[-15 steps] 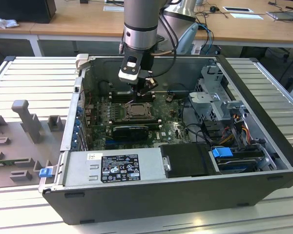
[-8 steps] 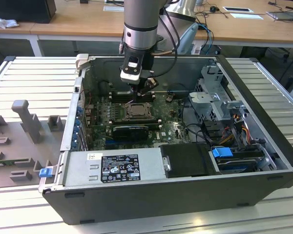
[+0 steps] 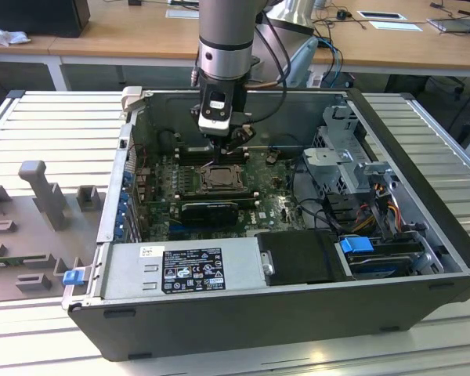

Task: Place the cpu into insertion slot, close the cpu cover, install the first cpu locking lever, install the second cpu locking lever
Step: 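Install the first cpu locking lever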

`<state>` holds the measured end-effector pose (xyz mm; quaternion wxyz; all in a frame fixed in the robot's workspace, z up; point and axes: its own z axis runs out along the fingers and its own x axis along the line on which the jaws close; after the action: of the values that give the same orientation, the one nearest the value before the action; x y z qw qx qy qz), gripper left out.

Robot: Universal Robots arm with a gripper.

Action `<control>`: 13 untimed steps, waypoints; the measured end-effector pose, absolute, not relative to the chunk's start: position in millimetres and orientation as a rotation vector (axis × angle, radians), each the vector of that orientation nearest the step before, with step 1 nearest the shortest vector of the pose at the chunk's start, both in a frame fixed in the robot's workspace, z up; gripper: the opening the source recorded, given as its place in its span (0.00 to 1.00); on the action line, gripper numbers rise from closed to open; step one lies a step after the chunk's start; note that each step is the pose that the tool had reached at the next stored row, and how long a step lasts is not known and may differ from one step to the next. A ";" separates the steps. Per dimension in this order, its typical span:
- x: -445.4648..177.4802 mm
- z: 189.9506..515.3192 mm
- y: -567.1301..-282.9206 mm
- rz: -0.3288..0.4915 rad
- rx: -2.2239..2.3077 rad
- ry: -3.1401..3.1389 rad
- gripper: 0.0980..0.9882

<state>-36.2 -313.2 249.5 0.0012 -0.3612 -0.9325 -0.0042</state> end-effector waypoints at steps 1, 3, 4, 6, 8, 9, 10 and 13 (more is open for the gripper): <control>-36.1 249.5 -313.2 -0.013 -1.118 -2.933 0.01; -36.1 249.5 -313.2 -0.013 -1.089 -2.944 0.01; -36.2 249.5 -313.2 -0.013 -1.080 -2.948 0.01; -36.1 249.5 -313.2 -0.013 -1.060 -2.955 0.01; -36.2 249.5 -313.2 -0.013 -1.017 -2.970 0.01; -36.1 249.4 -313.2 -0.013 -0.956 -2.990 0.01; -36.1 249.3 -313.2 -0.013 -0.924 -3.000 0.01; -36.1 248.9 -313.2 -0.013 -0.808 -3.033 0.01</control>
<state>-36.1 -313.2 248.9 0.0016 -0.2574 -0.9663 -0.0041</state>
